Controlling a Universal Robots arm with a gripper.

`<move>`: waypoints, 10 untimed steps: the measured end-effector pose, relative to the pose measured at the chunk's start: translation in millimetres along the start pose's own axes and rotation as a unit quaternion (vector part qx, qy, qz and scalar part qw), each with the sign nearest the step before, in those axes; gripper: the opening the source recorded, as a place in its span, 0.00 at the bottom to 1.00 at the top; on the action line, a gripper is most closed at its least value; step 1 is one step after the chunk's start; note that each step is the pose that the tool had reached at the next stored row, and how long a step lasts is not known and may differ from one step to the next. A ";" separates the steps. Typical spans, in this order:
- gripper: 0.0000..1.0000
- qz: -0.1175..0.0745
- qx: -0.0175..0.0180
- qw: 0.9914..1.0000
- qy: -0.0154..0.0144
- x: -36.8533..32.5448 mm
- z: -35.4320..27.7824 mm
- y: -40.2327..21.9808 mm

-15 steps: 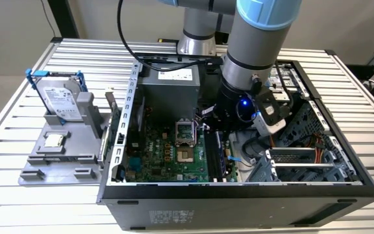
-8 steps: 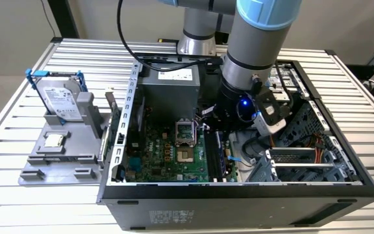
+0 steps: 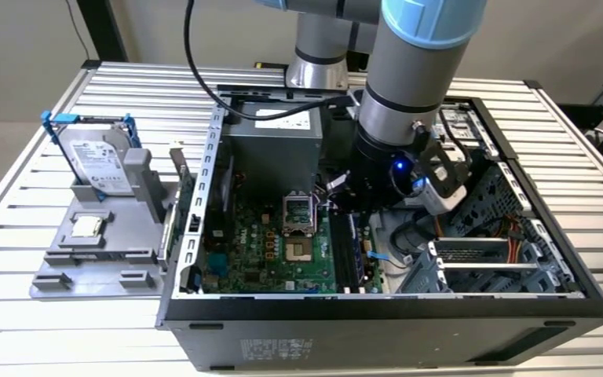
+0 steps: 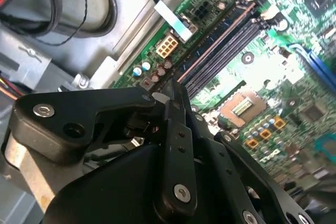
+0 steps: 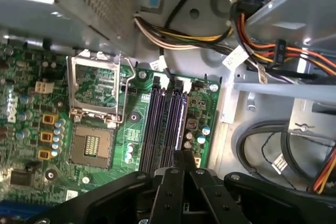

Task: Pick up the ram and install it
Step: 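Press down the ram until it locks into place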

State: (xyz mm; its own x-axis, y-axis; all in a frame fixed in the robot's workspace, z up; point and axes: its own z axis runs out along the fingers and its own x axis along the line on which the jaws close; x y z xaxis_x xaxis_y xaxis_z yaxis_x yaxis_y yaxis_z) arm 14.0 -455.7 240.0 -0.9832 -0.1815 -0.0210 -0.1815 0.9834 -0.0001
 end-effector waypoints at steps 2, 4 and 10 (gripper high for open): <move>0.00 -0.019 0.000 1.000 0.000 0.0 0.0 0.0; 0.00 -0.037 -0.001 0.999 0.000 0.0 0.0 0.0; 0.00 -0.091 -0.002 0.996 0.000 0.0 0.3 0.0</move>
State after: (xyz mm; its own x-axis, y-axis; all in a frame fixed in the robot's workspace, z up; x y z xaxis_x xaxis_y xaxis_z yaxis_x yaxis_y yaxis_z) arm 14.0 -455.7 239.7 -0.9340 -0.3566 -0.0209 -0.3567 0.9342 -0.0003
